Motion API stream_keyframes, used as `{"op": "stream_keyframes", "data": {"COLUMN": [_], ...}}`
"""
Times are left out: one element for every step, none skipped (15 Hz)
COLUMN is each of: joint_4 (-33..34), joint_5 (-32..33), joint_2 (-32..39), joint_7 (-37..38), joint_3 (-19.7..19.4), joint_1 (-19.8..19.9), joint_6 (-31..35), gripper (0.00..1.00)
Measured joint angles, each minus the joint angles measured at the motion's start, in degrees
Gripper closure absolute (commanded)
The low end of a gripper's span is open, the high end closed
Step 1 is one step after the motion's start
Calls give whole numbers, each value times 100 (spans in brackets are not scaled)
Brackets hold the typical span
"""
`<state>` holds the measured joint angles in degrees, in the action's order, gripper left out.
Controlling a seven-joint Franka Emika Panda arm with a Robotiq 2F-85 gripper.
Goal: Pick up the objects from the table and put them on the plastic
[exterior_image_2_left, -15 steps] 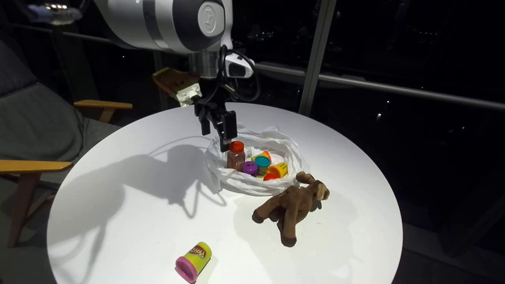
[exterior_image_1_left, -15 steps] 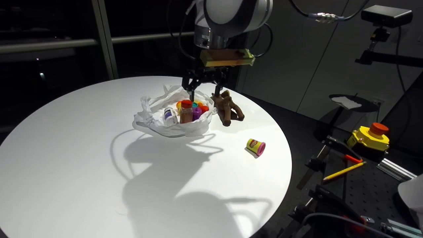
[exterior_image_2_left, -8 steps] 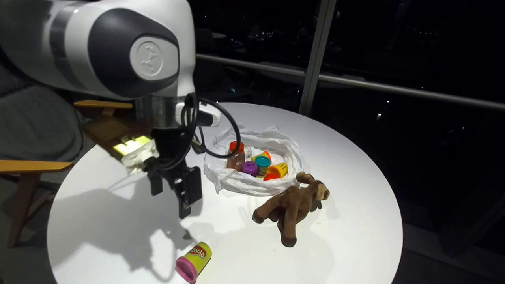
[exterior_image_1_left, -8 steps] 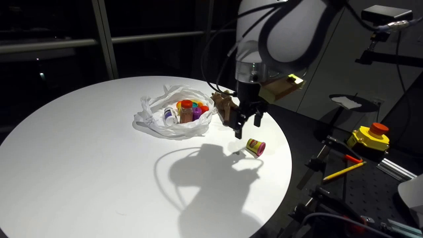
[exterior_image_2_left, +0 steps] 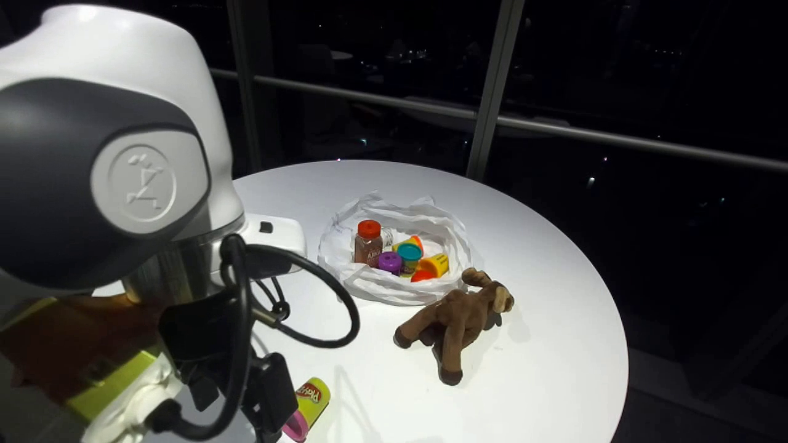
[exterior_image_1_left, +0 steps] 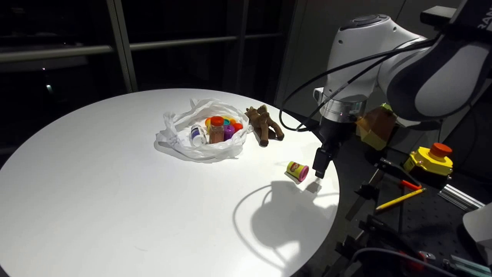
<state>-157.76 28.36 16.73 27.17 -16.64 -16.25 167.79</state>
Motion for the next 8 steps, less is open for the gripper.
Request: {"op": "stream_keyframes", "data": {"joint_4": [18,44,76,119,170,219,275,340], "joint_5": [158,282,356,398,401,401,401,401], "joint_2": [0,0,1,11,39,83,155,245], "joint_7": [64,127,171,198,205,205,206,212], "joint_3": [-130,-244,-321,-359,-363,-358,-352,-346], "joint_1": [-66,-141,-214,-275,-317,-357,-399,-439], "joint_6": [91,157,198,221,237,244,245,245], "gripper": [0,0,0,0,0,0,0,0]}}
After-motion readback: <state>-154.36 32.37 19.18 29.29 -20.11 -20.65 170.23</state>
